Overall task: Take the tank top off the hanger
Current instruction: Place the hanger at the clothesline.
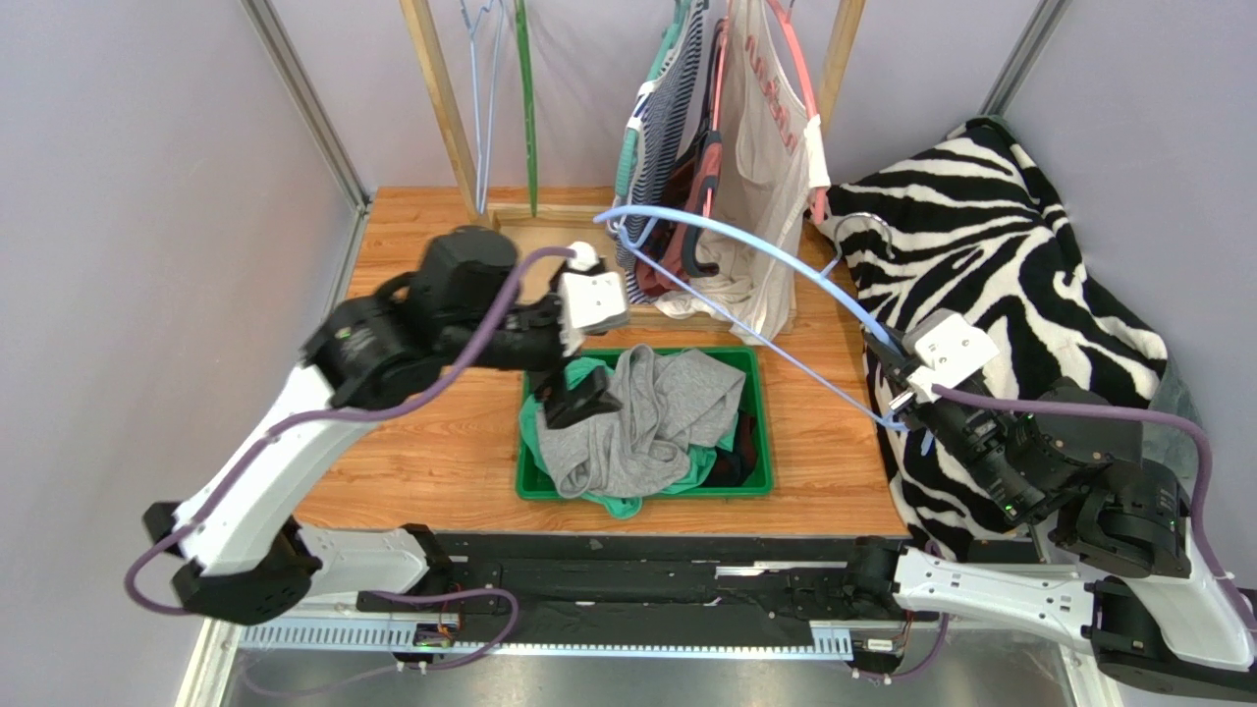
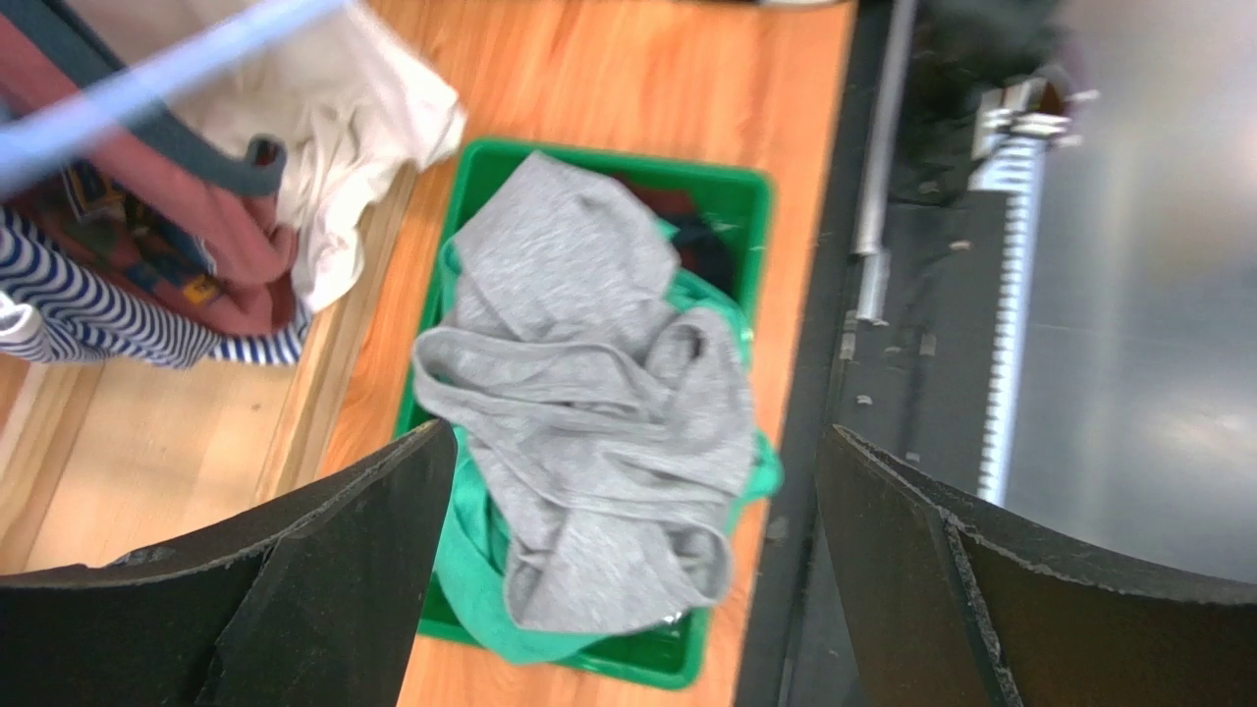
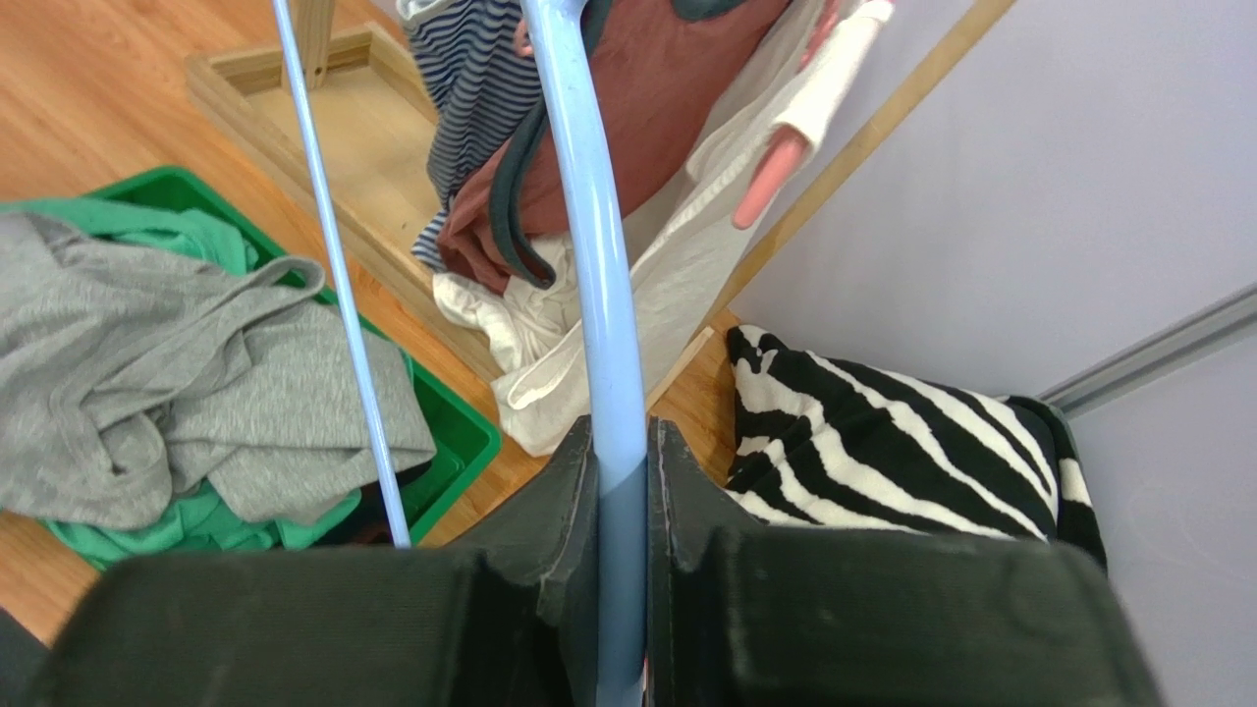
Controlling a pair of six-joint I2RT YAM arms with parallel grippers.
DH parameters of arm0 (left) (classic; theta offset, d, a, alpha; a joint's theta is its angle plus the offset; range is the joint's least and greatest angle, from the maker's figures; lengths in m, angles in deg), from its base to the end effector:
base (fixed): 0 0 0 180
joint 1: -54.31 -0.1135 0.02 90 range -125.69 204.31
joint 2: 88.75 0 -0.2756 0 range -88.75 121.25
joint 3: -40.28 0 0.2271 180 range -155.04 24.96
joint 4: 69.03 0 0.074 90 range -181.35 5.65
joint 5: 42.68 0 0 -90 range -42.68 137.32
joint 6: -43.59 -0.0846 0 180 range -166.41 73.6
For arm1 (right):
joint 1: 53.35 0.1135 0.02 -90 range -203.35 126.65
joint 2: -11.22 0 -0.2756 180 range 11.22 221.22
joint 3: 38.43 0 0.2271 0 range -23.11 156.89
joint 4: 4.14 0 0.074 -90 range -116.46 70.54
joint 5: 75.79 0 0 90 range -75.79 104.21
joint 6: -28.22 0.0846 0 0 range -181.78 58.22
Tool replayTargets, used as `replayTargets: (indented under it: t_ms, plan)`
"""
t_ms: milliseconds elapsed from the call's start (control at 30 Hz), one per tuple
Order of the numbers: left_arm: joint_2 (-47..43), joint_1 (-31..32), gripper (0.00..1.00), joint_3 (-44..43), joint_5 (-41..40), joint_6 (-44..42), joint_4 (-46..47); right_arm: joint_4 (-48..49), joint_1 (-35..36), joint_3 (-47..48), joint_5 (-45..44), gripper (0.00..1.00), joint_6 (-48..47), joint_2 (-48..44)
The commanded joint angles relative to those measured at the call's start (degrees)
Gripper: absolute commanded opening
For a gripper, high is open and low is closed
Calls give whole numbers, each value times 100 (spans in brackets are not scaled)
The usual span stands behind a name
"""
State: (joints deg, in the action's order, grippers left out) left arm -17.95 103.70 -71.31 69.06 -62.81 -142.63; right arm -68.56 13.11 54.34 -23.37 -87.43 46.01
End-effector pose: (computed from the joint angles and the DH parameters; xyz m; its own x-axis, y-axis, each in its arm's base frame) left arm 0.1256 -0.1947 0.4395 -0.0820 0.4986 -0.8629 0.9704 0.2372 0.0448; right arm 0.0690 0.0291 0.4475 0.1694 -0.4702 -0.8662 -0.4562 0.7417 -0.4918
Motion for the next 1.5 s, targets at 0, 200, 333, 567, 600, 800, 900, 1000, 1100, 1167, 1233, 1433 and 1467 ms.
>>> replayTargets:
  t_ms: [0,200,333,567,600,800,900,1000,1100,1167,1233,1433,1467]
  plan:
    - [-462,1,99,-708,928,-91,-1361,137,-1,-343,480,0,-519,-60]
    - [-735,1,99,-1508,719,-416,-1450,-117,-1,-547,874,0,-643,203]
    - [-752,1,99,-1728,718,-399,-1239,-109,-10,-450,1655,0,-652,362]
    - [-1315,1,91,-465,683,-979,-517,208,-10,-476,2562,0,-792,555]
    - [-1271,1,89,-419,665,-987,-578,234,-1,-468,2624,0,-784,564]
    - [-1419,1,90,64,639,-900,-527,428,8,-503,2905,0,-907,512]
    - [-1447,1,90,231,543,-856,-403,445,16,-450,3011,0,-994,529]
    - [-1429,1,90,275,533,-821,-403,463,34,-433,3055,0,-1082,538]
    - [-1403,1,87,284,717,-829,-465,603,78,-467,3003,0,-1214,477]
    - [-1403,1,83,302,858,-847,-517,735,87,-529,3002,0,-1302,442]
    - [-1394,1,74,319,937,-917,-622,805,104,-590,2950,0,-1486,406]
    - [-1262,1,47,232,1122,-988,-921,1034,113,-652,2792,0,-1899,362]
    - [-1262,1,41,240,1131,-988,-913,1025,122,-652,2783,0,-1935,362]
